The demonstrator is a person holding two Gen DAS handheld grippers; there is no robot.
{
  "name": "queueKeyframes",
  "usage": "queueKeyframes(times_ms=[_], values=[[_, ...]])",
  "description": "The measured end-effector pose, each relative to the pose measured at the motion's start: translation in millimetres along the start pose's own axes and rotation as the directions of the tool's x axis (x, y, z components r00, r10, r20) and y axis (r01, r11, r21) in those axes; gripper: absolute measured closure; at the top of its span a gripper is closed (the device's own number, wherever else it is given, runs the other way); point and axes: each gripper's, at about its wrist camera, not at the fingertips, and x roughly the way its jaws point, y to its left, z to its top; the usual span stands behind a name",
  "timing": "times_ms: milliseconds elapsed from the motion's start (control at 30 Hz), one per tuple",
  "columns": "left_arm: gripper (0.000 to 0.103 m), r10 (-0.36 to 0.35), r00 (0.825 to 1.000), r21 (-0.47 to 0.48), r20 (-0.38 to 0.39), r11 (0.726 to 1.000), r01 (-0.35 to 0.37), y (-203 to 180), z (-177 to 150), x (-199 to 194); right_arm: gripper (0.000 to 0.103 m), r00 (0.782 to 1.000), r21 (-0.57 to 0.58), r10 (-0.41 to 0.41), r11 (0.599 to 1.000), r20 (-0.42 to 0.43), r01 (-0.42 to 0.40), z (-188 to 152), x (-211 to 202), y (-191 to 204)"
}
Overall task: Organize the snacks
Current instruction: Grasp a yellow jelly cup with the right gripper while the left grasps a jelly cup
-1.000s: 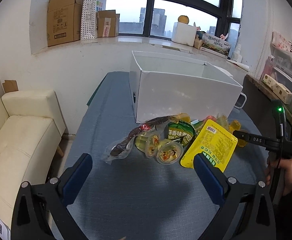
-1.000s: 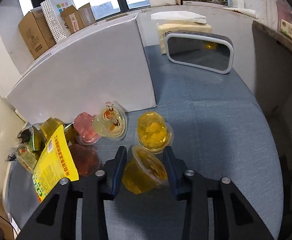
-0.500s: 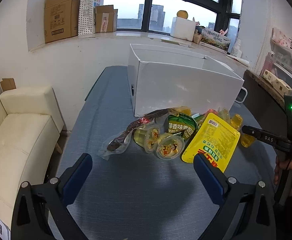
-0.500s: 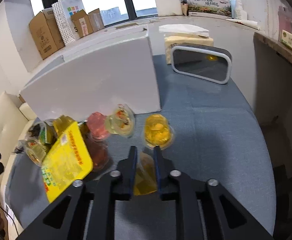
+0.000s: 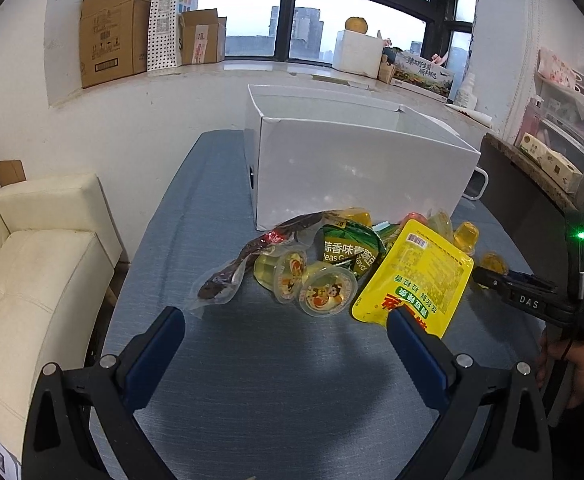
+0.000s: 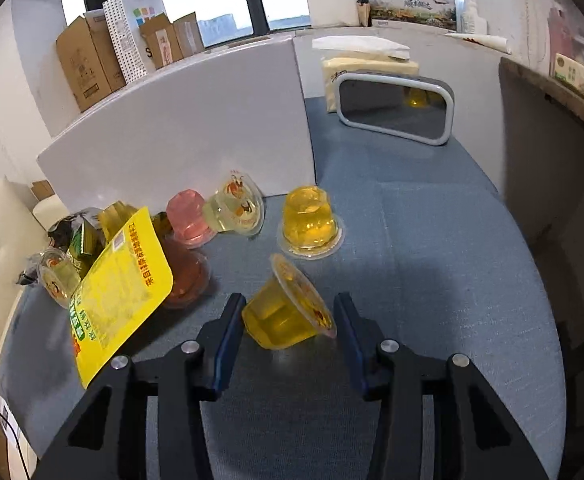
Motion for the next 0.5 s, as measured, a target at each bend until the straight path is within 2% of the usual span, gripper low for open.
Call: queueKeyframes(times_ms=[200, 500], values=[[0.000, -0.001, 1.000, 0.004, -0.009, 1.000, 0.001, -0.6, -2.2, 2.8, 0.054, 0.999, 0.034, 0.052, 0.998, 0.007, -0.053, -1.4, -6.8, -5.0], [0.000, -0.007, 0.999, -0.008, -0.042, 1.000, 0.006, 3.9, 2.7, 21.8, 0.054, 0.990, 0.009, 0.112, 0.993, 0.084, -0.114, 4.0, -47.7, 8.5]])
